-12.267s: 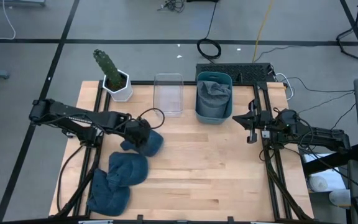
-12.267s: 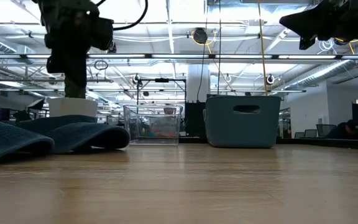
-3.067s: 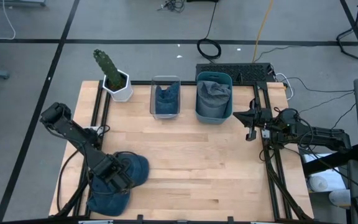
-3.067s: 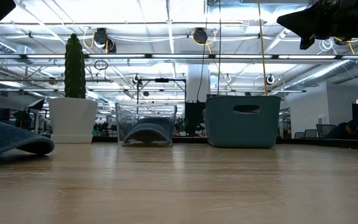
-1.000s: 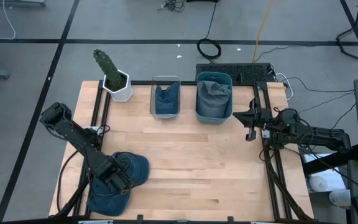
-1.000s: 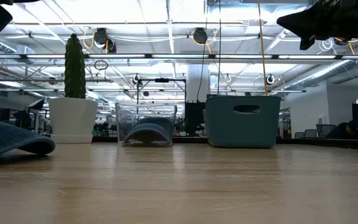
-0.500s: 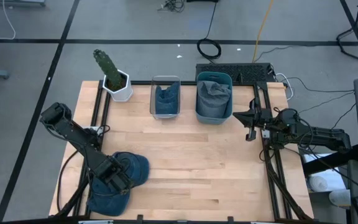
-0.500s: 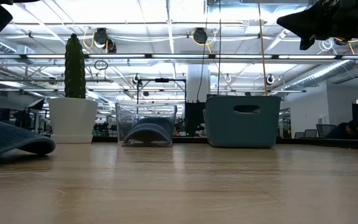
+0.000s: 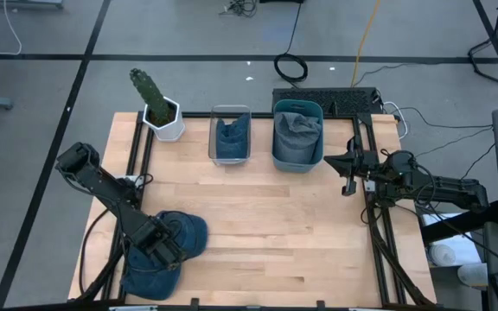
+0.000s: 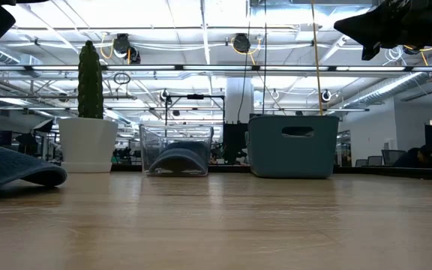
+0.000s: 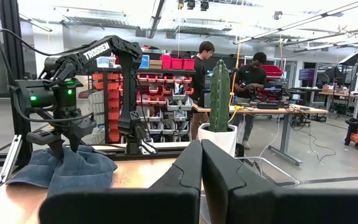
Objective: Pick & Place hat
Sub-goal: Put the top blue cap into the transparent bin
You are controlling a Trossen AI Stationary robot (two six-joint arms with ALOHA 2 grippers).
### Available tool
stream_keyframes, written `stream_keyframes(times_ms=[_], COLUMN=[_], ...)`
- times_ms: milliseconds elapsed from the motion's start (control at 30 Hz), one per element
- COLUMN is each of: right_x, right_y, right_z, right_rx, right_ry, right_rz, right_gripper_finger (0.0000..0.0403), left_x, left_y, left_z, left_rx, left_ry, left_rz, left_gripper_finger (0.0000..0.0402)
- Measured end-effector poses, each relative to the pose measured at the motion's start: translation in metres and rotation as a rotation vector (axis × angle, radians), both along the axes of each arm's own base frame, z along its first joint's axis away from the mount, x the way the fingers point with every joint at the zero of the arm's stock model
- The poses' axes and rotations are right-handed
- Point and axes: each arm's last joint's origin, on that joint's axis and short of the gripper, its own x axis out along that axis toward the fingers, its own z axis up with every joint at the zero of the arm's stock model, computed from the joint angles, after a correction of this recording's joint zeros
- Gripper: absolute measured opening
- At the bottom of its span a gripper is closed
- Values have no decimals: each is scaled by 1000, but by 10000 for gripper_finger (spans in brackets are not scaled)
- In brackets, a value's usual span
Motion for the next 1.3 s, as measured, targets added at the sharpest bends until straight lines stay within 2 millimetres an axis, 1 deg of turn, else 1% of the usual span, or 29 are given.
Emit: stream_keyframes(times_ms=[867, 1000, 1300], right_x=[0, 0, 0], right_y=[0, 0, 0], right_z=[0, -1, -1], right_rx=[1, 1, 1], right_ry=[6, 6, 6], right_rz=[0, 0, 0], right_gripper_finger=[0, 0, 0], left_x=[0, 0, 0], left_y=[0, 0, 0], left_z=[0, 0, 0], left_rx=[-3, -4, -2], left_ry=[3, 3, -1], left_rz=[1, -5, -14], left_gripper_finger=[218, 189, 83])
